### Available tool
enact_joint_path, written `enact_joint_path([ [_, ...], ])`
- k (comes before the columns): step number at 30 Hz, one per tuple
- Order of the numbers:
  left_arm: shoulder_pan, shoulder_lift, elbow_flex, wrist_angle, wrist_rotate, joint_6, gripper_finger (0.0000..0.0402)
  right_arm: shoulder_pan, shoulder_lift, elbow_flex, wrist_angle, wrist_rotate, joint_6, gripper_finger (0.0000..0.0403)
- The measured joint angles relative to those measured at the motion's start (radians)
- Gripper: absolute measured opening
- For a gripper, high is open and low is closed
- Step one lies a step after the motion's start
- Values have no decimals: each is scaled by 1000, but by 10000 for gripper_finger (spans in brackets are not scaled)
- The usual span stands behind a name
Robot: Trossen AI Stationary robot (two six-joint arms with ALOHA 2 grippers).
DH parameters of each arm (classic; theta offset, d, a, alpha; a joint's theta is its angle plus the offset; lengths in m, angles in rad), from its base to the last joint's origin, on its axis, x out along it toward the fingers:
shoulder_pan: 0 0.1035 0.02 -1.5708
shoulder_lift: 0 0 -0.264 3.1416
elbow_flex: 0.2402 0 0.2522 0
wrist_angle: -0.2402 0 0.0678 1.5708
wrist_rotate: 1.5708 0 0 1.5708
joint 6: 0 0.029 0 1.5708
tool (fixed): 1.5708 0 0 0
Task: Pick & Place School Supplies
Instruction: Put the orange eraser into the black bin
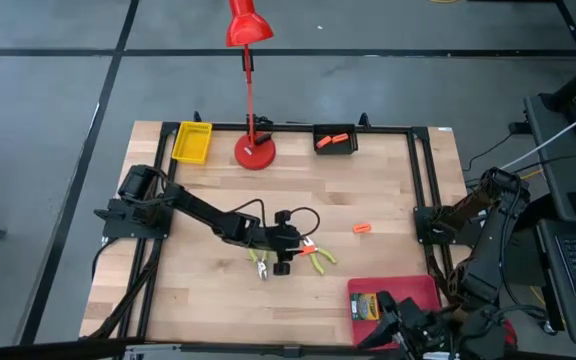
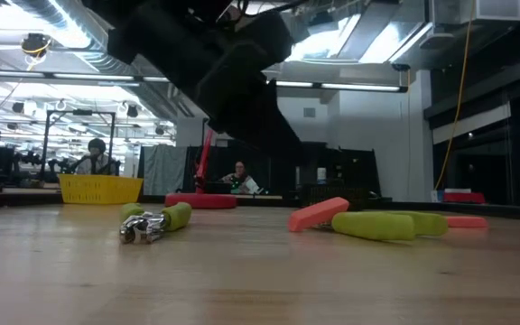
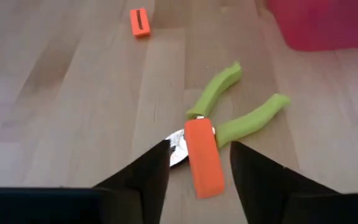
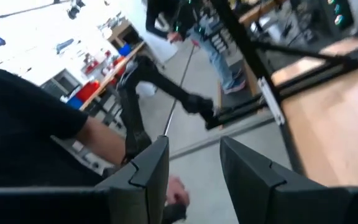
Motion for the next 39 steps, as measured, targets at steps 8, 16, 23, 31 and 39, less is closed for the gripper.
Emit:
enact_joint_path([
  [8,-1,73,15,11,-17,-58,183,5,-1,0,-19,-41,56,146],
  [16,-7,143,77,-29,-7,-87,175,8,-2,0,-17,-48,82,146],
  [23,-7,147,77,-50,7,-150,159,8,-3,0,-13,-48,86,146],
  [31,-7,158,77,-69,29,-198,126,7,-3,0,-12,-35,85,146],
  [39,0,166,78,-64,22,-260,79,7,-3,0,-9,-1,77,146],
])
